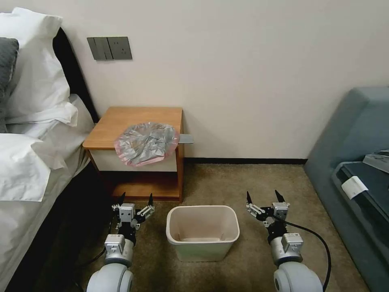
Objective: Pick up the garbage bag from the table and place it over the trash can.
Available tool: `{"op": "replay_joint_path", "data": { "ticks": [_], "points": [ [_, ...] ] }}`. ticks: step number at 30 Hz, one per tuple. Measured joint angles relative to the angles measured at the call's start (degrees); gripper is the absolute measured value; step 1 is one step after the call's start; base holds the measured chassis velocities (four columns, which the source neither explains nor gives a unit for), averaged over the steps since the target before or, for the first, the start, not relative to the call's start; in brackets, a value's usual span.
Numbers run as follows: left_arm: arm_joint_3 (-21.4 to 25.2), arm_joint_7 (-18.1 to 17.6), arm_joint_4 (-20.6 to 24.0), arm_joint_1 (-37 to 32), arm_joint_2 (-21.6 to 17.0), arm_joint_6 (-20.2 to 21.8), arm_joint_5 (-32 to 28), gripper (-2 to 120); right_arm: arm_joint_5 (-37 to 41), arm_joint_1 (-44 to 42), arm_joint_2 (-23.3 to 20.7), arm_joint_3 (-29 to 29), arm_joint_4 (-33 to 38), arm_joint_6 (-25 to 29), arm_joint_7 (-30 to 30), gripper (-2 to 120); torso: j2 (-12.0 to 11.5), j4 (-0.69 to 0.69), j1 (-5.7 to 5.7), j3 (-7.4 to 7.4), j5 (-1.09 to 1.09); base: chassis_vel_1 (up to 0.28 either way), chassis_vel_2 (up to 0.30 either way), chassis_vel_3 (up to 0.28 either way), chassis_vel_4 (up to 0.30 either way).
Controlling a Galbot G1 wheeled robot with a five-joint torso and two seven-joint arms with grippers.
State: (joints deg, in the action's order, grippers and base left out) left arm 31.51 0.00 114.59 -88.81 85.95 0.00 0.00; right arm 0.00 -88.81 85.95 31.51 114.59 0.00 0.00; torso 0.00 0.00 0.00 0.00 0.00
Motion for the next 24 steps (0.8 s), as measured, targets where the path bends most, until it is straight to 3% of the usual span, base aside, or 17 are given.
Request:
{"op": "replay_joint_path", "data": {
  "ticks": [24],
  "points": [
    [0.0,0.0,0.0,0.0,0.0,0.0,0.0,100,0.0,0.0,0.0,0.0,0.0,0.0,0.0,100,0.0,0.00,0.00,0.00,0.00,0.000,0.000,0.000,0.000]
  ]
}}
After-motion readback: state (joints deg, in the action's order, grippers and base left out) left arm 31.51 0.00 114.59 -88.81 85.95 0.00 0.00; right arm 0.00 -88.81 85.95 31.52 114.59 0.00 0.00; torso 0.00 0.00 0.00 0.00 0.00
